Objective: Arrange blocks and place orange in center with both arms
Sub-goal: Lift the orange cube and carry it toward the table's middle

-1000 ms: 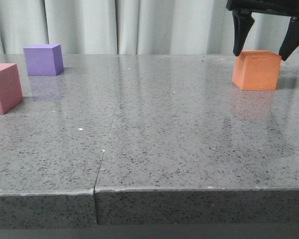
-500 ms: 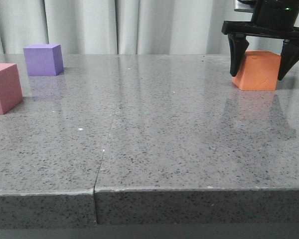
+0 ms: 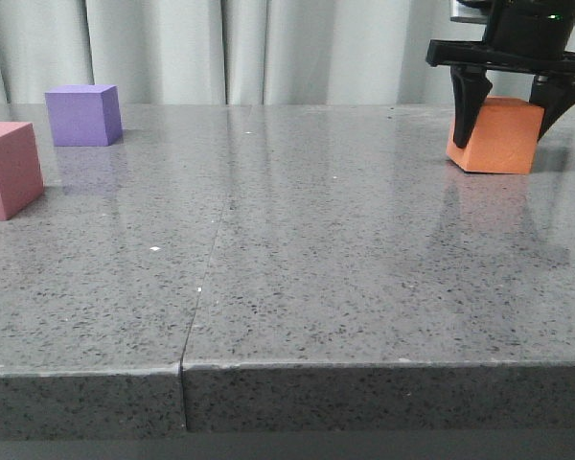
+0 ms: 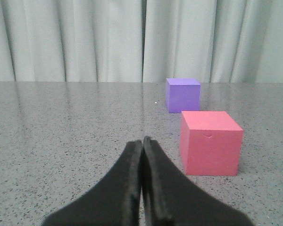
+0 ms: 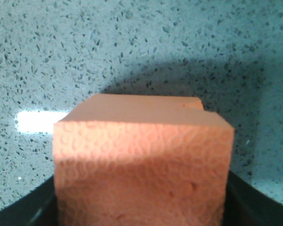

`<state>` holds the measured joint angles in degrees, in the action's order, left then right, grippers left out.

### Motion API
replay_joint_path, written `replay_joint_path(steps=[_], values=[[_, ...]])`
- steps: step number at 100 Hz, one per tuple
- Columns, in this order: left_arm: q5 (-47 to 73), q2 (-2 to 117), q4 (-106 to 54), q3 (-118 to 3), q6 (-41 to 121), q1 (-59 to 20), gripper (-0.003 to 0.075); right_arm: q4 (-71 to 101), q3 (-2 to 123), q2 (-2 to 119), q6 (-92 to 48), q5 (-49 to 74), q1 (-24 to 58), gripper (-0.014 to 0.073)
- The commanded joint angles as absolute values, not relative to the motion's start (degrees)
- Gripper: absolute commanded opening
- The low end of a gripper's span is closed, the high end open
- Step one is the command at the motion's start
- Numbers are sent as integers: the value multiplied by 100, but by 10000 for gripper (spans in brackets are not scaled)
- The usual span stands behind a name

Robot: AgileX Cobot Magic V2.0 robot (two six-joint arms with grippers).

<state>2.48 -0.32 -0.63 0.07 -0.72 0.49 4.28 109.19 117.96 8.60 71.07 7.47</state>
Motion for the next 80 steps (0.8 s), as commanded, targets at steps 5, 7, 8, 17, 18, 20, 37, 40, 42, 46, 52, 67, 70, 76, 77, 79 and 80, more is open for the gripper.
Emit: replay_joint_path(steps=[5, 7, 8, 17, 18, 20, 37, 40, 42, 46, 52, 67, 70, 76, 77, 79, 80], values=[[-213, -194, -97, 235, -78, 59, -20, 490, 11100, 11447, 856, 7158, 747, 316], [-213, -194, -97, 235, -78, 59, -20, 529, 11100, 11447, 856, 7145, 747, 316], [-213, -194, -97, 235, -78, 59, -20, 564, 11100, 11447, 856, 7145, 747, 316], [-213, -194, -97, 235, -78, 59, -20, 690, 11219, 11447, 838, 7325, 747, 316], [-213, -194, -97, 235, -78, 59, -20, 702, 11246, 11447, 838, 7340, 747, 316], [-213, -194, -97, 235, -78, 59, -20, 712, 11273, 11447, 838, 7379, 747, 316], [-213, -194, -97, 235, -78, 59, -20, 741, 11740, 11447, 838, 7578, 858, 316], [-213, -194, -97, 235, -78, 59, -20, 741, 11824, 11447, 844, 7622, 898, 316], [-213, -194, -97, 235, -78, 59, -20, 741, 11883, 11447, 844, 7637, 922, 316], [-213, -194, -97, 235, -78, 59, -20, 741, 11986, 11447, 859, 7637, 990, 316], [-213, -194, -97, 235, -78, 59, -20, 741, 12104, 11447, 963, 7637, 1108, 316], [-213, -194, -97, 235, -78, 59, -20, 741, 12245, 11447, 1404, 7637, 1434, 316], [-213, -194, -97, 235, -78, 59, -20, 741, 12245, 11447, 1451, 7637, 1503, 316], [-213, -194, -97, 235, -78, 59, -20, 741, 12245, 11447, 1553, 7637, 1658, 316], [-213, -194, -97, 235, -78, 59, -20, 741, 12245, 11447, 1562, 7637, 1675, 316], [-213, -194, -97, 235, -78, 59, -20, 741, 12245, 11447, 1598, 7637, 1728, 316], [-213, -194, -97, 235, -78, 59, -20, 741, 12245, 11447, 1610, 7637, 1763, 316]])
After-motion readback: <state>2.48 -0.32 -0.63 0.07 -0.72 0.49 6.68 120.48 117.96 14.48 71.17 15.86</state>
